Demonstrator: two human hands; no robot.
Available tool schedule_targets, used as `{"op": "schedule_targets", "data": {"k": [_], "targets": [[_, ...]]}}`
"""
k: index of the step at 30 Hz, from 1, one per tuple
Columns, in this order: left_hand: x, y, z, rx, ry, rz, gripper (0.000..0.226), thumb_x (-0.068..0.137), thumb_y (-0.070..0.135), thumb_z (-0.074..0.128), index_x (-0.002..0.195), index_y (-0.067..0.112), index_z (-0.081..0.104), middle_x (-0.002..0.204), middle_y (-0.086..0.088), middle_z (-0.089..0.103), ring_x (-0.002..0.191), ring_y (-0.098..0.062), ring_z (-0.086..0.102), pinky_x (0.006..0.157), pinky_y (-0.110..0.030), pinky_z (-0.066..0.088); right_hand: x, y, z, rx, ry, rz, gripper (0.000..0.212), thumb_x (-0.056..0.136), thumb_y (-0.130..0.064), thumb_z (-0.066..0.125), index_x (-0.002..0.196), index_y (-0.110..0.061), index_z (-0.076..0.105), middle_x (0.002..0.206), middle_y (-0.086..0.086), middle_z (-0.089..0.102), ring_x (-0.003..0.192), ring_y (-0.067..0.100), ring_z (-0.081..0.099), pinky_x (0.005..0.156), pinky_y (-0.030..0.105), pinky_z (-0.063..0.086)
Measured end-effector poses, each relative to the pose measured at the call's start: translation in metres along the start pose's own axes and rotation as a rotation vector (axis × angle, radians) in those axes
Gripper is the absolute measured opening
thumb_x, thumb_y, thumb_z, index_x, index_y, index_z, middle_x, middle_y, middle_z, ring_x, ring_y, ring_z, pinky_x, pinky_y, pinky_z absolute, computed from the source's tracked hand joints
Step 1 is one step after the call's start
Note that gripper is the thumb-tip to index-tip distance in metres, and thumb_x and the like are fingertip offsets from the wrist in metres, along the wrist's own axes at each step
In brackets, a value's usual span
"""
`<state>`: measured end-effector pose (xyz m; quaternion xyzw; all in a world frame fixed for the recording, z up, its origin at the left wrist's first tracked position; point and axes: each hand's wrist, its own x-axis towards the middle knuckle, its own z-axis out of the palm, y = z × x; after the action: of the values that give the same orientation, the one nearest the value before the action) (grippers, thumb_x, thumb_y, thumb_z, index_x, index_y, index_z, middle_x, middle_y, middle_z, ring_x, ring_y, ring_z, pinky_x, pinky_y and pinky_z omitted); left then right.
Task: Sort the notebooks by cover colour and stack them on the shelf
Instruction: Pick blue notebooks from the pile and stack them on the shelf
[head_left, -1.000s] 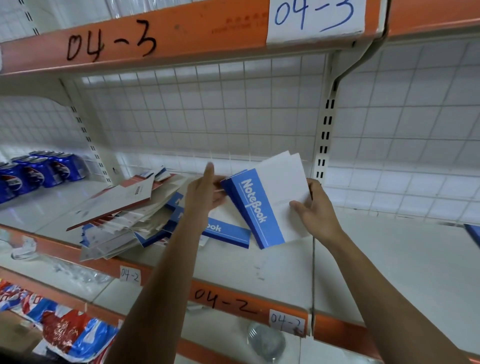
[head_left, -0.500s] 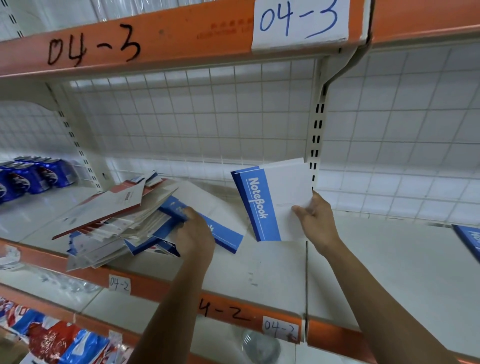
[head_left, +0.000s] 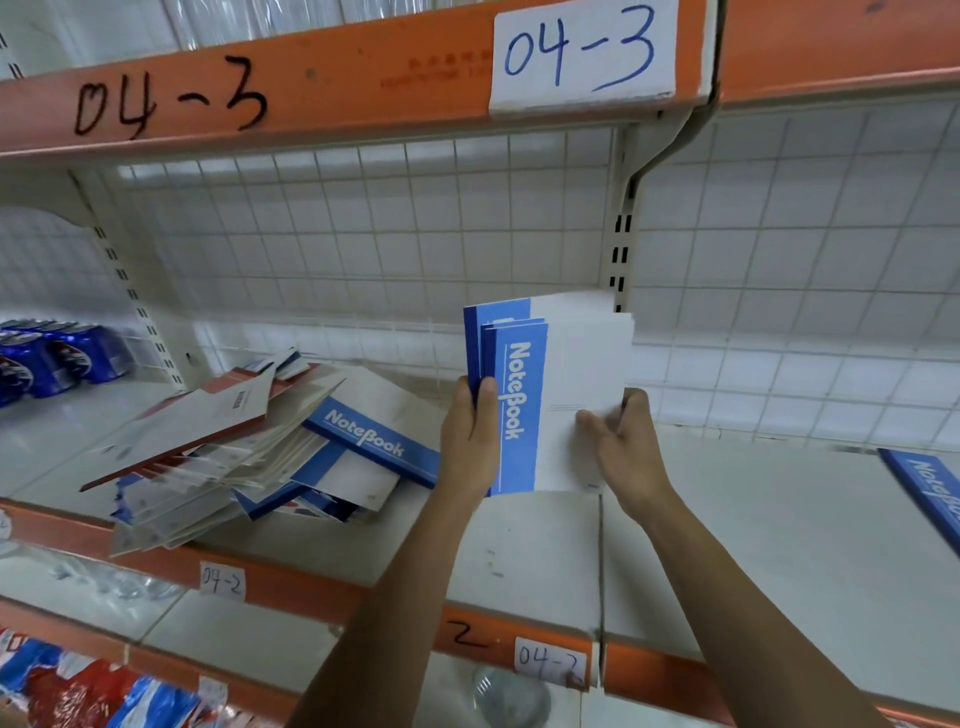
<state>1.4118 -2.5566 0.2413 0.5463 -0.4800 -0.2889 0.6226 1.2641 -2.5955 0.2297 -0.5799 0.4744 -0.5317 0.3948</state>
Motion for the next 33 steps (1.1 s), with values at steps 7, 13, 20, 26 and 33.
{"op": "schedule_targets", "data": {"k": [7,13,20,26,33], "targets": [[-0.009,-0.007,0.028,0.053,0.038,0.086,0.009,0.099,0.035,0.041,0.091,0.032,0.039,0.091,0.012,0.062,0.081,-0.007,0.064,0.071,-0.030,0.054,-0.013,-0.001,-0.023,-0.076,0.043,-0.086,0.022,0.088,-0.005,0.055,0.105,-0.018,0.049,0.091,-0.016,0.057,0.077,-0.008,0.054,0.063,0.005,0.040],[-0.027,-0.038,0.042,0.095,0.000,0.045,0.009,0.101,0.029,0.037,0.093,0.025,0.040,0.085,0.003,0.061,0.071,-0.013,0.060,0.064,-0.034,0.049,-0.034,0.031,-0.027,-0.084,0.072,0.046,0.018,0.090,-0.006,0.054,0.079,-0.015,0.042,0.070,-0.005,0.041,0.062,0.009,0.038,0.059,0.021,0.033],[-0.037,-0.042,0.046,0.093,-0.062,-0.053,0.009,0.103,0.022,0.032,0.098,0.016,0.037,0.086,0.007,0.055,0.071,-0.012,0.054,0.064,-0.030,0.045,-0.043,0.035,-0.027,-0.135,0.128,0.051,0.020,0.094,-0.008,0.047,0.077,-0.013,0.040,0.071,-0.003,0.042,0.067,0.010,0.040,0.059,0.015,0.035],[-0.044,-0.022,0.075,0.074,-0.106,-0.015,0.004,0.101,0.013,0.033,0.105,0.014,0.033,0.083,0.014,0.051,0.066,-0.003,0.049,0.058,-0.024,0.039,-0.048,0.026,-0.058,-0.123,0.239,0.037,0.011,0.093,-0.010,0.048,0.085,-0.005,0.043,0.070,0.002,0.043,0.067,0.015,0.041,0.063,0.031,0.038],[-0.052,-0.004,0.145,0.150,-0.182,-0.080,0.012,0.099,0.014,0.034,0.102,0.014,0.046,0.101,-0.005,0.057,0.079,-0.020,0.056,0.057,-0.025,0.045,-0.041,0.014,-0.138,-0.227,0.357,0.104,0.028,0.092,-0.012,0.052,0.119,-0.008,0.049,0.091,-0.003,0.057,0.088,0.018,0.054,0.083,0.034,0.045]]}}
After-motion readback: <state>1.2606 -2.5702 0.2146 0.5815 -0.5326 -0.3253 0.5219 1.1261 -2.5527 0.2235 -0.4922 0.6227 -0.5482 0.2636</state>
